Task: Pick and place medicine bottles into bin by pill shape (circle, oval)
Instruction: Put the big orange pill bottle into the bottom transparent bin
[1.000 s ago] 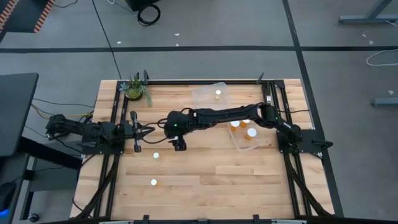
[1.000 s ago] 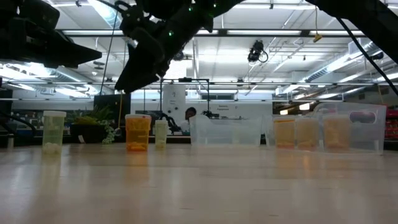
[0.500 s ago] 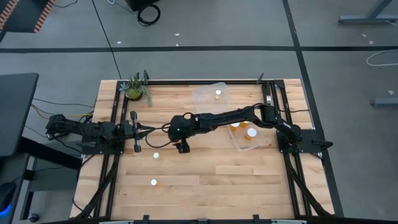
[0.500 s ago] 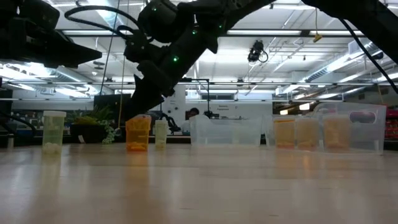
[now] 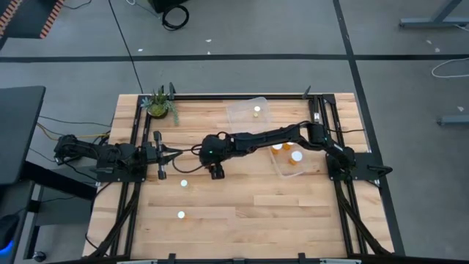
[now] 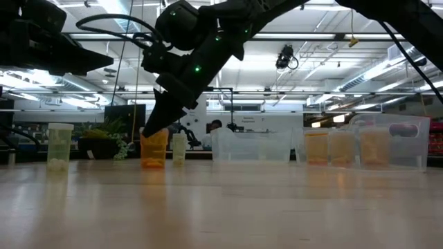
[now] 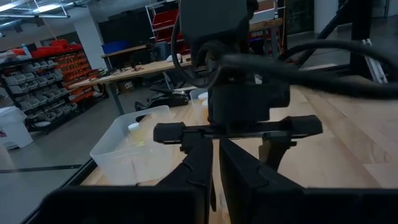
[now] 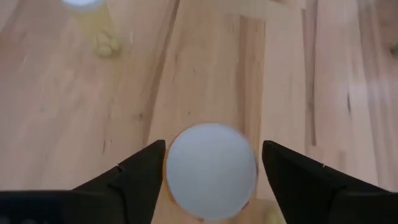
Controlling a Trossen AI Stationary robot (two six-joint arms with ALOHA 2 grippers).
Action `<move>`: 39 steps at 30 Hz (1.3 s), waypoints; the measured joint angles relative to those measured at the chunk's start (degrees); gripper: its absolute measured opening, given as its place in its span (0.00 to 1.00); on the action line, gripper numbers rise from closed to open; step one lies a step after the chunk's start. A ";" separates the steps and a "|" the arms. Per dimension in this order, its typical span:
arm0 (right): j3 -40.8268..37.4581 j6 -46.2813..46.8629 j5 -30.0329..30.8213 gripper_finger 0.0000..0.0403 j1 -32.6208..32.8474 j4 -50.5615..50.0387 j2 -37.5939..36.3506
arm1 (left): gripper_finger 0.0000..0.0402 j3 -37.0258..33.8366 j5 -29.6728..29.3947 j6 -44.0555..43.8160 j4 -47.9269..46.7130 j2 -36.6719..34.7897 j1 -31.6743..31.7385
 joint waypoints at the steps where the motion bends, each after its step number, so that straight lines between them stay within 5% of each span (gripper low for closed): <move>1: 0.00 0.05 0.00 0.66 0.00 -0.62 0.00 | 0.09 0.00 0.00 0.00 -0.02 0.00 0.00; 15: 0.11 1.69 0.52 0.59 0.00 -2.81 -0.11 | 0.09 0.00 0.00 0.00 -0.01 0.00 0.00; 39: 0.07 10.07 11.18 0.59 2.44 -26.11 -11.79 | 0.09 0.00 0.00 -0.02 -0.07 0.07 0.00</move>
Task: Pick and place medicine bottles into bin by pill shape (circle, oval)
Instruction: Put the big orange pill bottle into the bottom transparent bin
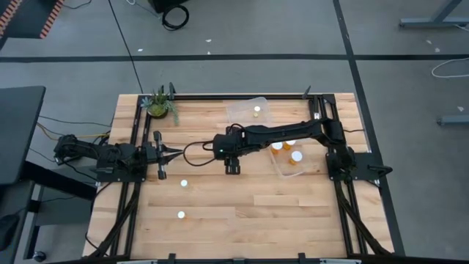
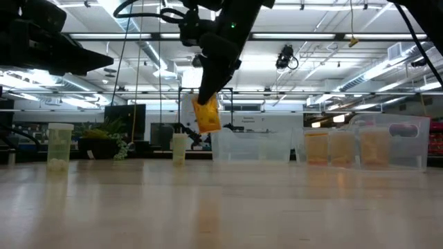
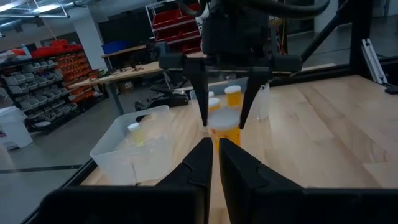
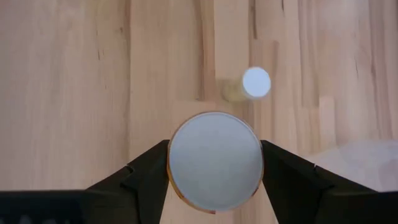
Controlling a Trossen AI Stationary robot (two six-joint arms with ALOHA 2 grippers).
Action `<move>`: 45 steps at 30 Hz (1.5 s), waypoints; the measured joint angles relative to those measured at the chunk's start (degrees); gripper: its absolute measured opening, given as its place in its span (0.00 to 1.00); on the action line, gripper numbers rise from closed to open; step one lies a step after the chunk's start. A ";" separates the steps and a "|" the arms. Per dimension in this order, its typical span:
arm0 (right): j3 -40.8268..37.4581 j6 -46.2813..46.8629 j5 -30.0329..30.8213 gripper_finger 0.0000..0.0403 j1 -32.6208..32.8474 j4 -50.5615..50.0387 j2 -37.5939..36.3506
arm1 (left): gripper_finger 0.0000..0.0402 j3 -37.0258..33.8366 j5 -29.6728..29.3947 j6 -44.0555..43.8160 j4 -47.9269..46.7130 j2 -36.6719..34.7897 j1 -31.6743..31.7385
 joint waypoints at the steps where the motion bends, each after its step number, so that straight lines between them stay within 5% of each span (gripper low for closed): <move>1: 0.00 0.52 0.41 0.59 0.05 -0.87 -0.20 | 0.09 0.00 0.02 0.02 -0.06 -0.04 -0.02; 32: -0.07 12.47 5.22 0.59 4.89 -25.29 -0.78 | 0.08 0.00 -0.02 0.00 0.06 -0.04 0.00; 45: -0.07 20.42 13.21 0.59 7.74 -28.72 -11.62 | 0.08 0.00 0.00 0.00 0.07 -0.04 0.00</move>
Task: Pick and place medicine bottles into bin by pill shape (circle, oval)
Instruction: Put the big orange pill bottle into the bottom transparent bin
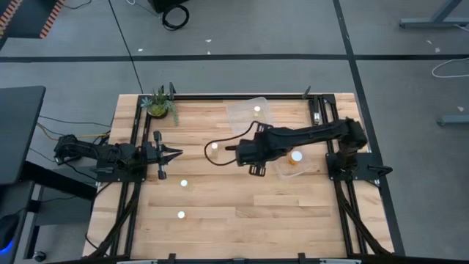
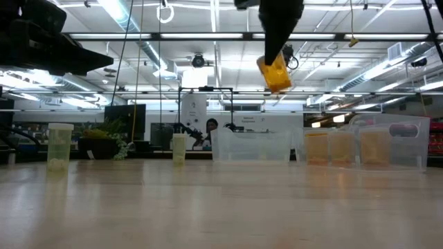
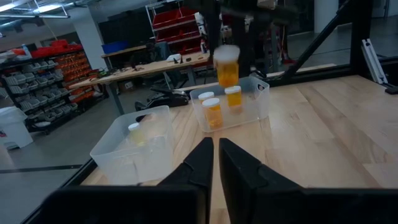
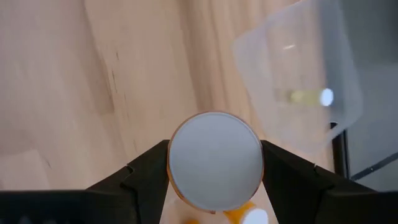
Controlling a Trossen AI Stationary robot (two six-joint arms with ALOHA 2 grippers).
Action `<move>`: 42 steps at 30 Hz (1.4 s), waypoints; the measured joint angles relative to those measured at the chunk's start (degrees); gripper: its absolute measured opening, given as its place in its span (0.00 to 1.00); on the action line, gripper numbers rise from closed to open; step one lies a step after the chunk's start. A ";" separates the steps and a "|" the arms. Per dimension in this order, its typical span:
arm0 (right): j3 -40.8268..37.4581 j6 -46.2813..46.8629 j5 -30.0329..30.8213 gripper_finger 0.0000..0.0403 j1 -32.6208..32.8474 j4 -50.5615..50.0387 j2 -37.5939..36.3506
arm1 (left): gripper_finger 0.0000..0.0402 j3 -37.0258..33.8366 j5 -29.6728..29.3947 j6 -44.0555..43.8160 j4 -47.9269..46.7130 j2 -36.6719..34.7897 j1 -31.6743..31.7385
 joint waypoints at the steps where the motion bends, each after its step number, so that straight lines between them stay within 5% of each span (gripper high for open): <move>1: 0.00 0.74 0.50 0.59 0.38 0.02 -0.98 | 0.08 0.00 -0.02 0.02 0.00 0.00 -0.02; 14: -2.16 8.03 5.44 0.59 3.46 -5.71 -8.25 | 0.09 0.00 -0.02 0.02 0.00 0.00 -0.01; 21: -18.23 12.17 3.11 0.59 3.44 -2.03 -15.60 | 0.08 0.00 0.00 0.01 0.00 0.00 -0.02; 32: -45.16 17.77 -2.11 0.59 3.26 19.08 -31.73 | 0.09 0.00 -0.02 0.02 -0.02 0.00 -0.02; 42: -59.34 19.38 -2.33 0.59 2.89 32.59 -36.83 | 0.08 0.00 0.00 0.00 0.00 0.00 0.00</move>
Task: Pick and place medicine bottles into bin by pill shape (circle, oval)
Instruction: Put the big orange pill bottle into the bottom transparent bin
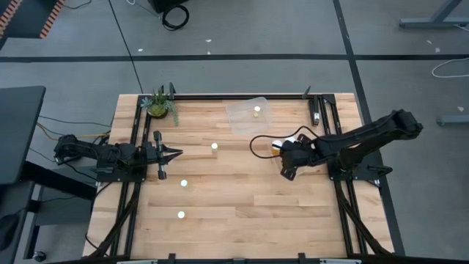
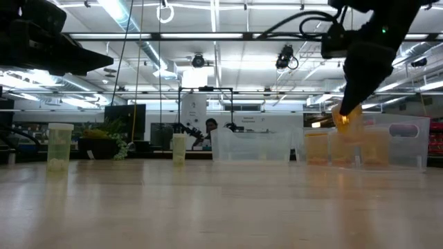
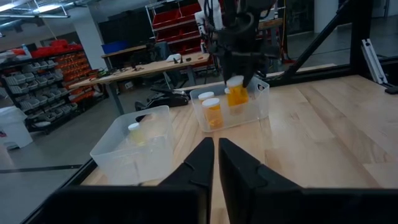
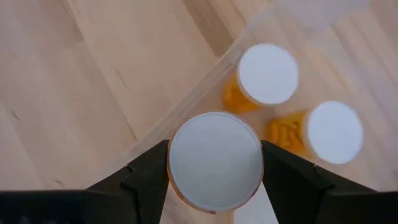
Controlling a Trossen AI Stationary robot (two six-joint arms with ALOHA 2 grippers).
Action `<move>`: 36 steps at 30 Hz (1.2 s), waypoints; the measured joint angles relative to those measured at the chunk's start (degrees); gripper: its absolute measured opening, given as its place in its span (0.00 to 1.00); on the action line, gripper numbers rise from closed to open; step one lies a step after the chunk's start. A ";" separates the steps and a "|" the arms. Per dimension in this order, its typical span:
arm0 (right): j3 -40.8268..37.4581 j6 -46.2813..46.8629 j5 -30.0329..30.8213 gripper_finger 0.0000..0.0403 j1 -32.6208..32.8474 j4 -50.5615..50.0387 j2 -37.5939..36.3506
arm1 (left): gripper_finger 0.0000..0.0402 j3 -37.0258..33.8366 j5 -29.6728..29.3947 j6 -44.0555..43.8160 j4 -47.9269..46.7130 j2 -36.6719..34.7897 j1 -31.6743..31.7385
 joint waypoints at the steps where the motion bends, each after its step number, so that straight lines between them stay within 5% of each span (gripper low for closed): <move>1: -0.72 0.01 0.08 0.59 -0.04 0.68 0.09 | 0.07 0.00 -0.02 0.02 -0.02 0.00 -0.02; 16: -8.83 -2.21 -2.41 0.59 -5.90 14.08 0.33 | 0.10 0.00 -0.02 0.02 -0.02 -0.02 -0.01; 36: -9.00 -2.21 -6.62 0.66 -7.02 14.38 0.39 | 0.10 0.00 -0.02 0.02 -0.02 -0.02 -0.02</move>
